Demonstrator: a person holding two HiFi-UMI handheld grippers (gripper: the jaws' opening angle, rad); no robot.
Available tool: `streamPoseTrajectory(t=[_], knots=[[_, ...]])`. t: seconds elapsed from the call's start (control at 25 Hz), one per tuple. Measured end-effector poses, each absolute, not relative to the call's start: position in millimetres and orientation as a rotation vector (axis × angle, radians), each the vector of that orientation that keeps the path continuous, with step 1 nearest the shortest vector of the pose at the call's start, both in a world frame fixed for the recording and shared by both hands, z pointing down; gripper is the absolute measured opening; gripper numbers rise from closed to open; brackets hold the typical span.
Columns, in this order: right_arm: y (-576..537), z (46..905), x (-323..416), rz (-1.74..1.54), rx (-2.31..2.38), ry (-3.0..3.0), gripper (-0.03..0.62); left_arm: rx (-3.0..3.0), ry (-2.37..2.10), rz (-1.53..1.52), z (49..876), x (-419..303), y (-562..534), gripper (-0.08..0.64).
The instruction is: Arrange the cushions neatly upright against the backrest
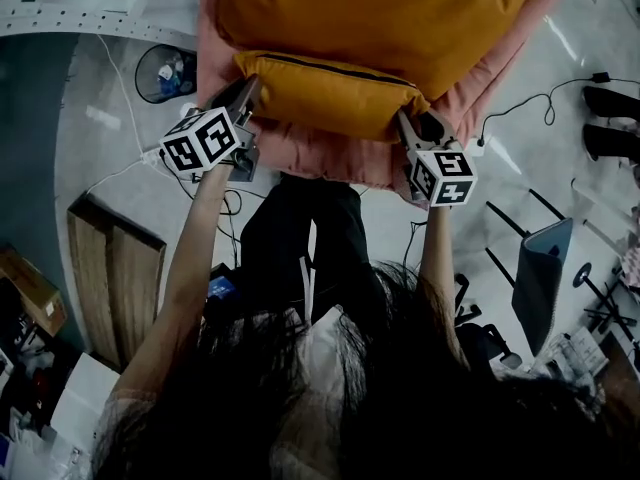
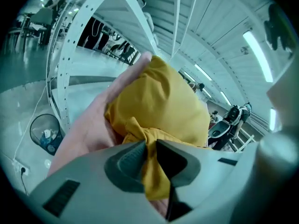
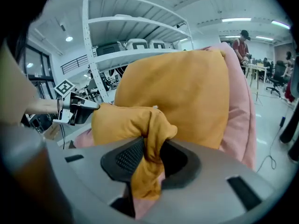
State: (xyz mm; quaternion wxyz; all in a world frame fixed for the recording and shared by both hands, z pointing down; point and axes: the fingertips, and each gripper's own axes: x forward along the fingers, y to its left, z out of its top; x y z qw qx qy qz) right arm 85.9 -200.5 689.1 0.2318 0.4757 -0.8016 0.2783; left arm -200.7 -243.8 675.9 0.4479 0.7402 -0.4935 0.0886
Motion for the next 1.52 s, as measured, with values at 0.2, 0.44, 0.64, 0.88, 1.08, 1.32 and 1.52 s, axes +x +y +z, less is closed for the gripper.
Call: streamPoseTrajectory(t=[0.2,0.44,0.64,0.88,1.08,1.32,1.52], knots=[[-230,705,88,0.859,1.298,-2.165,0.117,1.890,-1.235,0.286,680,-194,-285,0.091],[-251,748,99,0.974,1.345,-2.032,0.117,1.848,-1.202,0.412,724,-175,-317,0.109],[-276,786,105,0.977,1.306,-1.935,0.118,1.821,-1.126,0.418,754,-164,-331,0.120],[-280,819,104,1.011,1.268,-1.898,0.118,1.849,-1.125,0.373,768,-161,-332,0.120],[-254,854,98,1.118,1.180,-1.795,0.118,1.887,-1.141,0.431,783,-157,-326,0.118],[-254,855,105,1.047,1.246,-1.790,0.118,1.838,-0.944,0.383,796,-151,-328,0.118],[-246,850,108,1.080,1.269,-1.750,0.143,1.850,-0.911,0.353,785,-157,-321,0.118]])
